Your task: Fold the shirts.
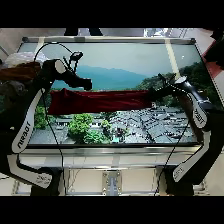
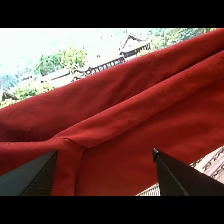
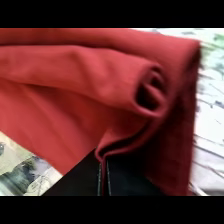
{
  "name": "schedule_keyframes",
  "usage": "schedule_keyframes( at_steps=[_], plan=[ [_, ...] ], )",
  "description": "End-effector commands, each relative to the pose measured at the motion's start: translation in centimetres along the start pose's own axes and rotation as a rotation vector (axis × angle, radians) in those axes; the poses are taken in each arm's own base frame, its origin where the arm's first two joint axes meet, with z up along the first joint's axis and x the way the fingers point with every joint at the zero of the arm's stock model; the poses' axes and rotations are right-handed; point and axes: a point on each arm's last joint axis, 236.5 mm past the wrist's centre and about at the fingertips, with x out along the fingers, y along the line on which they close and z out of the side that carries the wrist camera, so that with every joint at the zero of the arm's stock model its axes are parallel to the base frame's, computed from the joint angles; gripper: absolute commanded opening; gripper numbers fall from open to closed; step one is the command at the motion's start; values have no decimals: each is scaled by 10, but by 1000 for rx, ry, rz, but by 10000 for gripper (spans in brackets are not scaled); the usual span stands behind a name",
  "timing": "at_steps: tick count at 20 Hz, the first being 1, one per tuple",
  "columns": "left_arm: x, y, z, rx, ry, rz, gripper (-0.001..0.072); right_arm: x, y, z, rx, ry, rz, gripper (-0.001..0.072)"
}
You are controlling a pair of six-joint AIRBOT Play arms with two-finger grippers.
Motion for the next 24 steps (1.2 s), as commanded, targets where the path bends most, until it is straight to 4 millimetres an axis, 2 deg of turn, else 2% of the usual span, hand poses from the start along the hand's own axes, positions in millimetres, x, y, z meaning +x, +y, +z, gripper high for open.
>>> schedule_keyframes(
  at_steps=[1, 2, 4, 7, 10, 13, 14, 15, 16, 17, 19, 20, 23, 24],
  plan=[
    [1, -1, 0, 1, 1, -1, 643, 0, 33, 4, 1, -8, 98, 12],
    [2, -2, -1, 0, 3, -6, 480, -8, 45, 6, -17, -8, 123, 12],
    [8, -13, -2, -11, 12, -43, 6, -30, 80, 9, -81, -8, 184, 12],
    [28, -34, -10, -9, 52, -95, 13, -69, 151, 29, -179, -92, 284, 12],
    [59, -55, -28, 21, 122, -117, 14, -94, 220, 38, -310, -150, 294, 10],
    [95, -69, -47, 39, 182, -128, 14, -98, 283, 28, -425, -159, 317, 10],
    [100, -68, -45, 29, 173, -124, 14, -95, 298, 23, -447, -153, 326, 9],
    [94, -63, -35, 12, 141, -116, 13, -91, 310, 16, -452, -139, 336, 9],
    [81, -53, -21, -1, 100, -107, 13, -84, 320, 10, -458, -123, 345, 9],
    [57, -36, -2, -14, 38, -84, 13, -77, 329, 4, -461, -109, 352, 9],
    [-4, 17, 33, -34, -96, 19, 13, -61, 353, -4, -487, -115, 371, 7],
    [-39, 45, 44, -52, -159, 75, 14, -50, 367, -9, -500, -123, 385, 6],
    [-142, 120, 50, -152, -326, 218, 14, -12, 413, -31, -542, -129, 428, 5],
    [-168, 139, 47, -185, -366, 255, 14, 4, 429, -42, -559, -126, 444, 5]
  ],
)
